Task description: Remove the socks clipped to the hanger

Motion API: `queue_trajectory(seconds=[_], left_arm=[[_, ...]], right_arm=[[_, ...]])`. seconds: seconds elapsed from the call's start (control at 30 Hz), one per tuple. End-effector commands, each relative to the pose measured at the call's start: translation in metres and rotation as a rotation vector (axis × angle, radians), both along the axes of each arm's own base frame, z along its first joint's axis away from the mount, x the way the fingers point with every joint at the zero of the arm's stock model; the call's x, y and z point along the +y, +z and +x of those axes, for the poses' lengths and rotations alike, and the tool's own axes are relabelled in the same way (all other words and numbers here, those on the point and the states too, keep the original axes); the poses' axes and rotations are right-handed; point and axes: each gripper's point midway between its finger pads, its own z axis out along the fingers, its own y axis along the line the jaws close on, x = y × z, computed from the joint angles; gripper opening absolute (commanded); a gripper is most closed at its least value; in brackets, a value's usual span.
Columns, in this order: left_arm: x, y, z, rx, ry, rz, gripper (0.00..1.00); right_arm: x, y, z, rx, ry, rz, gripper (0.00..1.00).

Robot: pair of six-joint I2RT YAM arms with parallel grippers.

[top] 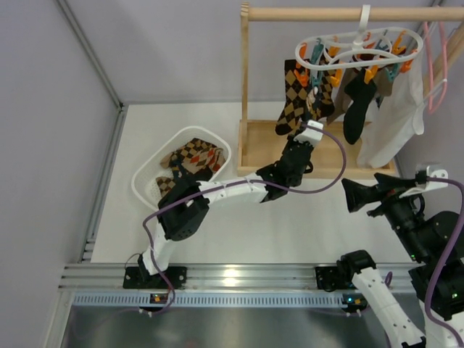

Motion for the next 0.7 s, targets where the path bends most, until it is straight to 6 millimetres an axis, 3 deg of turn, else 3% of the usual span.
queue_trajectory(seconds=[0.0,0.07,0.13,0.17,0.2,0.23,0.27,0.3,0.33,0.4,0.43,0.5,0.53,0.57,0.6,0.63,0.67], left_arm=[[0.013,0.074,-0.015,-0.062,-0.042,-0.235,0.00],[0.015,0.074,-0.018,-0.051,-0.052,-0.259,0.00],[0.018,0.074,-0.022,-0.046,-0.058,-0.263,0.00],[0.018,0.073,-0.023,-0.044,-0.060,-0.262,0.00],[0.020,0.075,-0.024,-0.045,-0.060,-0.263,0.00],[0.019,0.072,-0.026,-0.029,-0.064,-0.291,0.00],[0.021,0.076,-0.027,-0.029,-0.065,-0.307,0.00],[0.021,0.074,-0.027,-0.026,-0.065,-0.303,0.00],[0.023,0.074,-0.029,-0.024,-0.063,-0.306,0.00],[0.024,0.076,-0.033,-0.026,-0.060,-0.308,0.00],[0.025,0.077,-0.035,-0.029,-0.055,-0.304,0.00],[0.026,0.077,-0.037,-0.030,-0.047,-0.295,0.00],[0.027,0.077,-0.038,-0.034,-0.041,-0.285,0.00],[0.027,0.075,-0.037,-0.034,-0.031,-0.274,0.00],[0.027,0.073,-0.039,-0.033,-0.018,-0.272,0.00],[0.030,0.073,-0.039,-0.041,-0.005,-0.247,0.00],[0.027,0.072,-0.044,-0.040,-0.006,-0.243,0.00]], right_arm=[[0.014,0.037,0.014,-0.056,0.053,0.040,1.00],[0.018,0.056,0.020,-0.078,0.064,0.042,0.99],[0.026,0.060,0.045,-0.030,0.068,0.035,0.92],[0.028,0.076,0.048,-0.047,0.076,0.031,0.88],[0.034,0.069,0.070,0.016,0.072,0.016,0.79],[0.034,0.085,0.074,0.000,0.066,0.022,0.75],[0.038,0.083,0.094,0.034,0.056,0.026,0.69],[0.039,0.086,0.103,0.043,0.045,0.027,0.65],[0.037,0.101,0.108,0.017,0.028,0.036,0.62],[0.040,0.100,0.132,0.055,0.000,0.033,0.54],[0.037,0.114,0.134,0.042,-0.029,0.035,0.52],[0.046,0.108,0.155,0.086,-0.056,-0.014,0.51],[0.048,0.125,0.154,0.058,-0.069,-0.020,0.51],[0.056,0.114,0.167,0.098,-0.083,-0.075,0.51],[0.067,0.114,0.167,0.104,-0.095,-0.100,0.51],[0.070,0.127,0.166,0.083,-0.106,-0.098,0.52],[0.084,0.114,0.176,0.125,-0.103,-0.147,0.52]])
